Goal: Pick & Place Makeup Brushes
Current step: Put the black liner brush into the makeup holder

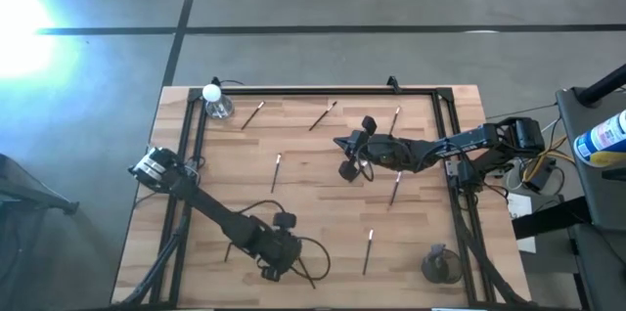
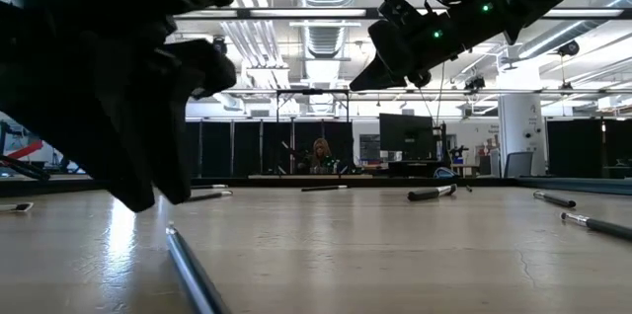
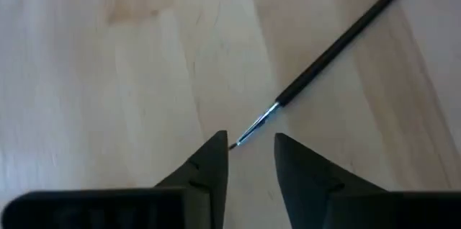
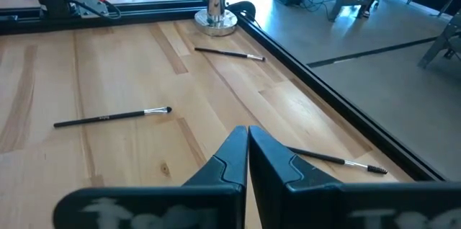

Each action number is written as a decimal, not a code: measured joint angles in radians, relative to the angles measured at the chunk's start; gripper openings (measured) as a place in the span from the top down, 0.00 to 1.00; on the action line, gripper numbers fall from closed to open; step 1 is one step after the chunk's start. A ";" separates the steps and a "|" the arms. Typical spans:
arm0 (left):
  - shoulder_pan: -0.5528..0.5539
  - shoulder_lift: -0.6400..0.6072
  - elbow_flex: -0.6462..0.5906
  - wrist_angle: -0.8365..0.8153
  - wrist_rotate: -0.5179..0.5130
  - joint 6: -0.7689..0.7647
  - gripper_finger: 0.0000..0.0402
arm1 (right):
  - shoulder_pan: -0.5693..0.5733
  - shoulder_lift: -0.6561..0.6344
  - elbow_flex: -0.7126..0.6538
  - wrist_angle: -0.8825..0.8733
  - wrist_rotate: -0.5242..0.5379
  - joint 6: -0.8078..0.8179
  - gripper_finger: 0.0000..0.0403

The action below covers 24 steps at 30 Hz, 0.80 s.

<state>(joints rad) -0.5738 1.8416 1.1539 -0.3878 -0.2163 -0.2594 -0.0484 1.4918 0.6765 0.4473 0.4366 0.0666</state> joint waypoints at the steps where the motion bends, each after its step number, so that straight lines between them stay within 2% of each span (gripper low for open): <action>1: 0.001 0.000 0.000 0.010 0.000 0.024 0.72 | 0.000 0.000 0.000 0.000 0.000 0.000 0.98; 8: 0.008 0.039 0.001 0.077 0.007 0.145 0.71 | 0.000 0.000 0.000 0.000 0.000 0.000 0.98; 15: 0.017 0.066 0.004 0.062 0.024 0.137 0.72 | 0.000 0.000 0.000 0.002 0.000 0.000 0.98; 19: 0.020 0.077 0.007 0.045 0.028 0.076 0.78 | 0.000 0.000 0.000 0.001 0.000 0.000 0.98; 24: 0.020 0.089 0.001 -0.012 0.021 -0.019 0.91 | 0.000 0.000 0.000 -0.007 -0.001 0.000 0.98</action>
<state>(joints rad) -0.5542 1.9305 1.1554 -0.3996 -0.1948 -0.2787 -0.0483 1.4918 0.6765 0.4404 0.4353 0.0666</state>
